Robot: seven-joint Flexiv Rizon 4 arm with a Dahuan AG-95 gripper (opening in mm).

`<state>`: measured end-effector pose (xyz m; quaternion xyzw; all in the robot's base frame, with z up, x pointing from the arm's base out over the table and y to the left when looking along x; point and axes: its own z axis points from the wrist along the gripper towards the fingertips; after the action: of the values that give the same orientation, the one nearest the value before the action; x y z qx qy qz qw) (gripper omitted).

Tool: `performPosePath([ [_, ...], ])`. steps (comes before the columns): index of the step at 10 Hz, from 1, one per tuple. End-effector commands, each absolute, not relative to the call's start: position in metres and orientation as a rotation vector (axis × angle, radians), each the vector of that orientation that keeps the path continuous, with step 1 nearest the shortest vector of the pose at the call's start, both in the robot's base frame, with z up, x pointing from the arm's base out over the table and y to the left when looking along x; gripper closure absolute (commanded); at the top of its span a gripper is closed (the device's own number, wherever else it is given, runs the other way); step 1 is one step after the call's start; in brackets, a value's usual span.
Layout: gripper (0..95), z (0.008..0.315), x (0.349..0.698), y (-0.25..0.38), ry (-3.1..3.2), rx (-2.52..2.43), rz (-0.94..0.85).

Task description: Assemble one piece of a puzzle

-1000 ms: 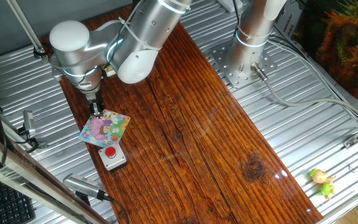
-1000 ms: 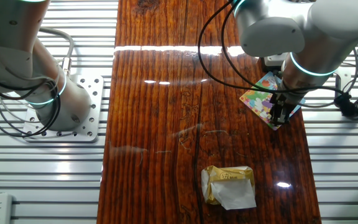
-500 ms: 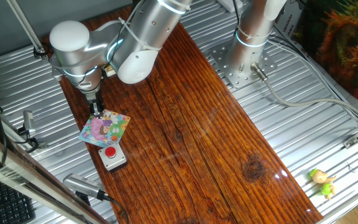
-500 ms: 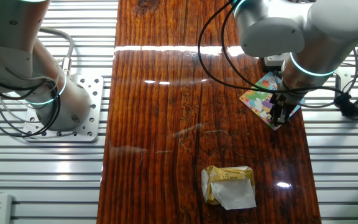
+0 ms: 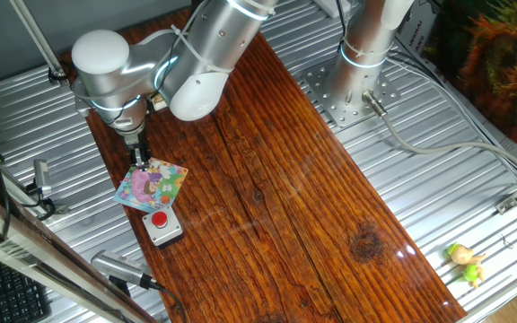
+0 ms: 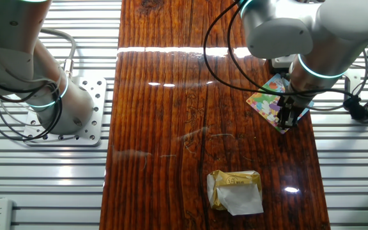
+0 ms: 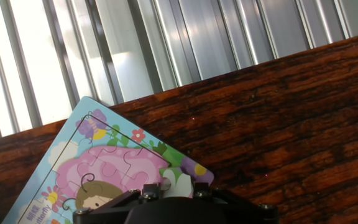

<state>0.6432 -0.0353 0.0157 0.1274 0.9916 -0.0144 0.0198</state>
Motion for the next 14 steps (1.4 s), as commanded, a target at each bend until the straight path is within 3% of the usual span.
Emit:
performPosePath([
  [1,95.0,0.0153,0.6433,-0.0353,3.076,0.392,-0.046],
  [12,95.0,0.0155,0.6433,-0.0353,3.072,0.384,-0.049],
  [13,76.0,0.0155,0.6433,-0.0353,3.072,0.381,-0.050],
  [14,76.0,0.0155,0.6433,-0.0353,3.072,0.381,-0.049],
])
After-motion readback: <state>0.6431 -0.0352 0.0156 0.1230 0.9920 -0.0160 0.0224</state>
